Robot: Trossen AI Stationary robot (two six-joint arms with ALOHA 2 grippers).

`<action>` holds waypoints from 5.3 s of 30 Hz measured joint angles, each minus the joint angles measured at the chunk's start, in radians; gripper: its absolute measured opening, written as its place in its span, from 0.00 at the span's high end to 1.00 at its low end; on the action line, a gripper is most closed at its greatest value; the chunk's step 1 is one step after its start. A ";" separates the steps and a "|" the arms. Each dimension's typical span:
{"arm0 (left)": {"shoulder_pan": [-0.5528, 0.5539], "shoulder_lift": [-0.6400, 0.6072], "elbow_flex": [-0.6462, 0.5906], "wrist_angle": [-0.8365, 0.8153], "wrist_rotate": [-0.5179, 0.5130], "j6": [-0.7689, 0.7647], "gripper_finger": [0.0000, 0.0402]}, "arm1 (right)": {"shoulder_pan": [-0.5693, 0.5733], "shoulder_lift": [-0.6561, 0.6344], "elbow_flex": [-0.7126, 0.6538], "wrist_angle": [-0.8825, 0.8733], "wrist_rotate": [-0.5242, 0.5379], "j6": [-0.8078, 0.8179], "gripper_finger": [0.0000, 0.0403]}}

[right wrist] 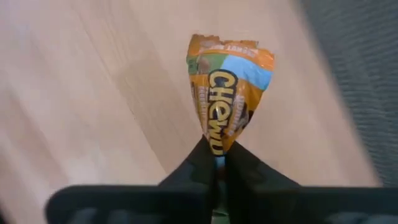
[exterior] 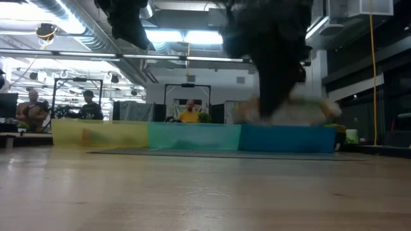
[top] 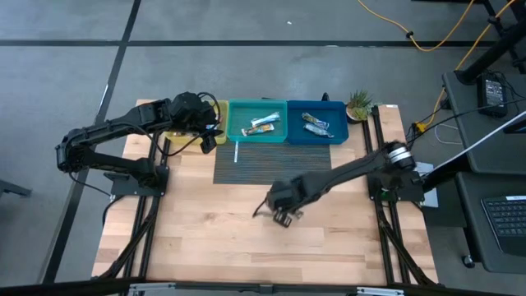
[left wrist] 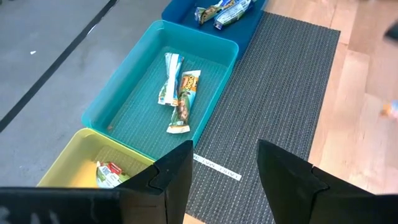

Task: Pick and place Granola Bars by type
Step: Put the yellow granola bar into the green bin, then return to Home Position

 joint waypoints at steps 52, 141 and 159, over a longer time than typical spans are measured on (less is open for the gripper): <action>0.002 0.000 0.000 0.075 -0.078 -0.063 0.58 | -1.076 -0.157 0.631 -0.278 -0.435 -0.939 0.95; -0.005 0.000 0.000 0.074 -0.179 -0.224 0.58 | -0.872 0.550 0.724 -0.172 -0.294 -1.280 0.94; -0.005 -0.007 0.000 0.051 -0.153 -0.241 0.58 | -0.854 0.474 0.898 -0.300 -0.194 -1.145 0.52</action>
